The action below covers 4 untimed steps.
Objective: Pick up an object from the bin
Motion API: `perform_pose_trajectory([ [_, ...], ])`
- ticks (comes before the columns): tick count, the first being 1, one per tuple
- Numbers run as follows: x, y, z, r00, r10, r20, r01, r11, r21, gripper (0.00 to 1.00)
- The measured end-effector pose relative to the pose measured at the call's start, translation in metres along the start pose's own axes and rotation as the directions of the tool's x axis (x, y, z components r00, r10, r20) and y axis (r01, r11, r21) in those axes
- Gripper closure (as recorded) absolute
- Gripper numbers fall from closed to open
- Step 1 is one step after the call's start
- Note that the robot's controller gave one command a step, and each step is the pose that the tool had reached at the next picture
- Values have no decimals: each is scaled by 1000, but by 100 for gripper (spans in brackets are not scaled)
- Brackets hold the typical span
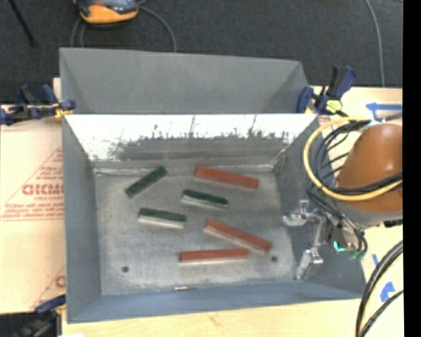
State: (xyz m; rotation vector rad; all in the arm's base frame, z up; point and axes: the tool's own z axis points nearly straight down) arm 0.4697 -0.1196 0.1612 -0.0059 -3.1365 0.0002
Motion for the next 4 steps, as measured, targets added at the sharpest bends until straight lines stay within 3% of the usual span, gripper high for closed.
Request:
perform_pose_trajectory([
  [1, -2, 0, -4, 1000, -4, 8, 4, 1000, 1, 0],
  [2, -47, 25, 85, 999, -33, 20, 33, 999, 4, 100],
  [3, -47, 25, 85, 999, -34, 20, 34, 999, 4, 100],
  [4, -50, 24, -79, 998, -61, 14, 61, 998, 4, 100],
])
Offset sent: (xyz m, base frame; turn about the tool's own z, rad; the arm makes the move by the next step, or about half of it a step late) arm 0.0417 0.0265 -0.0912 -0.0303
